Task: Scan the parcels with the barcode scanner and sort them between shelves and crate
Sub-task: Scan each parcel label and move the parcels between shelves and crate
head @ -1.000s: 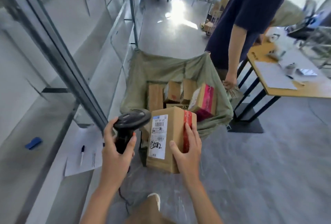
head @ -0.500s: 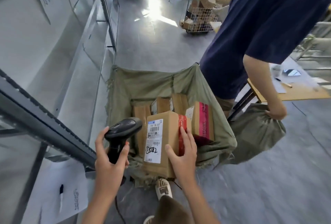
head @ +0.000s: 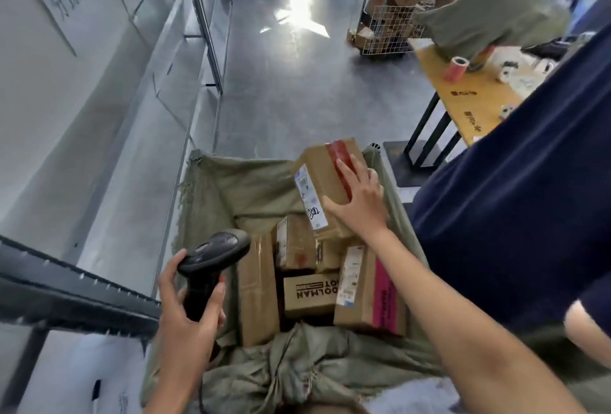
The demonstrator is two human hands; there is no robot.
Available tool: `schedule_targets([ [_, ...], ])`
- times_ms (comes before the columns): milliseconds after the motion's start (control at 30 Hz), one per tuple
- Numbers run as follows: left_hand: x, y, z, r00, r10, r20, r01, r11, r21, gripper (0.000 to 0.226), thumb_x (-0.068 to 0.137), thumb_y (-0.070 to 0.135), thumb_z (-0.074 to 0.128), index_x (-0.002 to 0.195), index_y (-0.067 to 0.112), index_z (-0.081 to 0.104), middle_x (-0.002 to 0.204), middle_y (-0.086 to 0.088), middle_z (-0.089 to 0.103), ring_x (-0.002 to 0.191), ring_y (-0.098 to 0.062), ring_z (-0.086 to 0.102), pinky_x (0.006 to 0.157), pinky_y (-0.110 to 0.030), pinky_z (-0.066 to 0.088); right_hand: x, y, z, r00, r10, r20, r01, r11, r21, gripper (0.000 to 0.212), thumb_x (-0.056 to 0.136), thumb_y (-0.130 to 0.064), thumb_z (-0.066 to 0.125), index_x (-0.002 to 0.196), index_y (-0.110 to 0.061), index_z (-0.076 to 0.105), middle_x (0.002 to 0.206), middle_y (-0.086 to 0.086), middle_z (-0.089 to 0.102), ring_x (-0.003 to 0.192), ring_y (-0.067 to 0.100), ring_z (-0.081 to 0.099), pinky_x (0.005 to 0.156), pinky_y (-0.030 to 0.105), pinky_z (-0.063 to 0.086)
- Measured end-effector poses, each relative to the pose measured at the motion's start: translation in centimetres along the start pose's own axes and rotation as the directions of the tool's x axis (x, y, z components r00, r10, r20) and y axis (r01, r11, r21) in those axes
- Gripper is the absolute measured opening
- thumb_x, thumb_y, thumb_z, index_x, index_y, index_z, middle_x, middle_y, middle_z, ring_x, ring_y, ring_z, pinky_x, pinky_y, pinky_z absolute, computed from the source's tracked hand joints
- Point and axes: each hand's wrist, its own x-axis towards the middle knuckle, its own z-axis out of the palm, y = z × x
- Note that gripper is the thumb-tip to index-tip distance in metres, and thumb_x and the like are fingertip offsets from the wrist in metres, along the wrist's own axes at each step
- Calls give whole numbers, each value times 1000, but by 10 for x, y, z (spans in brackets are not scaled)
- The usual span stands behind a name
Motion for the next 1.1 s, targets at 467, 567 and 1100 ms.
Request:
schedule_targets([
  [467, 19, -11, 31, 996, -82, -18, 83, 995, 48, 79, 90, -5, 64, 131, 58, 40, 84, -15, 69, 58, -35, 56, 67, -48, 51, 24, 73, -7, 922, -334, 195, 369, 912, -178, 90, 70, -63, 60, 149, -25, 41, 158, 7, 32, 138, 44, 31, 103, 62, 35],
  [567, 22, -11, 34, 997, -74, -34, 76, 995, 65, 80, 90, -5, 65, 131, 59, 41, 84, -14, 69, 56, -34, 56, 67, -48, 52, 23, 77, -7, 916, -362, 175, 386, 912, -138, 88, 70, -59, 62, 149, -23, 41, 158, 7, 33, 138, 43, 30, 103, 61, 36],
  [1100, 19, -19, 44, 997, -82, 7, 81, 992, 97, 78, 90, -5, 65, 133, 56, 40, 89, -17, 69, 54, -31, 57, 59, -47, 55, 46, 97, 20, 797, -285, 532, 470, 846, -252, 98, 79, -71, 44, 159, -33, 2, 168, 5, 1, 148, 47, 13, 116, 65, 21],
])
